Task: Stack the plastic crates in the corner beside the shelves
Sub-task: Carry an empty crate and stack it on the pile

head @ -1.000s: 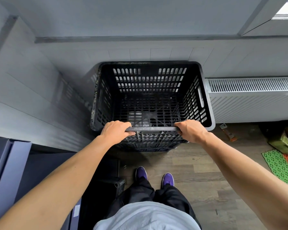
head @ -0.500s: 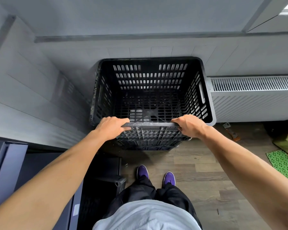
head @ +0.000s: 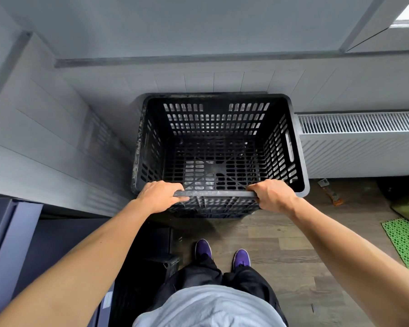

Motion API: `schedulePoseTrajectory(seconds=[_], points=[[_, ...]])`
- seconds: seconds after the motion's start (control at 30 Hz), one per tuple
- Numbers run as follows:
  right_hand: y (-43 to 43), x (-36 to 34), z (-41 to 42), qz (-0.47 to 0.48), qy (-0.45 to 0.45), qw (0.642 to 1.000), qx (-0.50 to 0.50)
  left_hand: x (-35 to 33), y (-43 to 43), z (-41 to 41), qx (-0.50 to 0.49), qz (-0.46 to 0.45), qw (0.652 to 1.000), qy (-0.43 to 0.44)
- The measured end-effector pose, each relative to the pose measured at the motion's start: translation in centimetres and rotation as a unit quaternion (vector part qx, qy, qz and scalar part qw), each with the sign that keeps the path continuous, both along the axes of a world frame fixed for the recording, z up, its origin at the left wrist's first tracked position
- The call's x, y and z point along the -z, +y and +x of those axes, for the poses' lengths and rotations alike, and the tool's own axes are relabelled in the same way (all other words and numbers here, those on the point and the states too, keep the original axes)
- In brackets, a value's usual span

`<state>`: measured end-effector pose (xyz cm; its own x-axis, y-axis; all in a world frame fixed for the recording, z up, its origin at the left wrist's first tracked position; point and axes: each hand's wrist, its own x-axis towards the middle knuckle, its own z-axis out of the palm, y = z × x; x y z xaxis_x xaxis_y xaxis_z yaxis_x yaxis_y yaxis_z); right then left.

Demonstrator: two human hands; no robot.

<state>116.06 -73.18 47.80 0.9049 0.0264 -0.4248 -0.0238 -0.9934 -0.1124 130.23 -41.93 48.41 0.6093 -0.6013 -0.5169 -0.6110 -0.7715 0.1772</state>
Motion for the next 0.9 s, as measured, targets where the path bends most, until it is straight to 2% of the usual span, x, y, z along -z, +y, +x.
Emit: schedulePoseTrajectory(seconds=[0.2, 0.4, 0.57, 0.67, 0.73, 0.8, 0.9], points=[[-0.1, 0.1, 0.3, 0.005, 0.011, 1.000, -0.009, 0.0, 0.1, 0.2, 0.003, -0.004, 1.000, -0.009], [-0.5, 0.2, 0.4, -0.014, -0.045, 0.998, -0.052, 0.3, 2.2, 1.3, 0.016, 0.002, 0.999, -0.042], [-0.7, -0.9, 1.3, 0.030, -0.023, 0.998, -0.049, -0.8, 2.2, 1.7, -0.021, -0.041, 0.999, 0.011], [-0.6, -1.5, 1.6, 0.042, -0.003, 0.998, -0.054, -1.2, 2.7, 2.2, -0.038, -0.034, 0.998, 0.028], [-0.3, -1.8, 1.9, 0.061, 0.004, 0.997, -0.050, -0.9, 2.9, 2.5, -0.039, -0.056, 0.998, 0.004], [0.2, -2.0, 2.6, 0.081, -0.004, 0.996, -0.043, -0.4, 3.2, 2.8, -0.046, -0.124, 0.990, -0.047], [1.4, -2.2, 3.7, 0.080, -0.005, 0.995, -0.062, 0.7, 3.8, 3.8, -0.028, -0.162, 0.966, -0.199]])
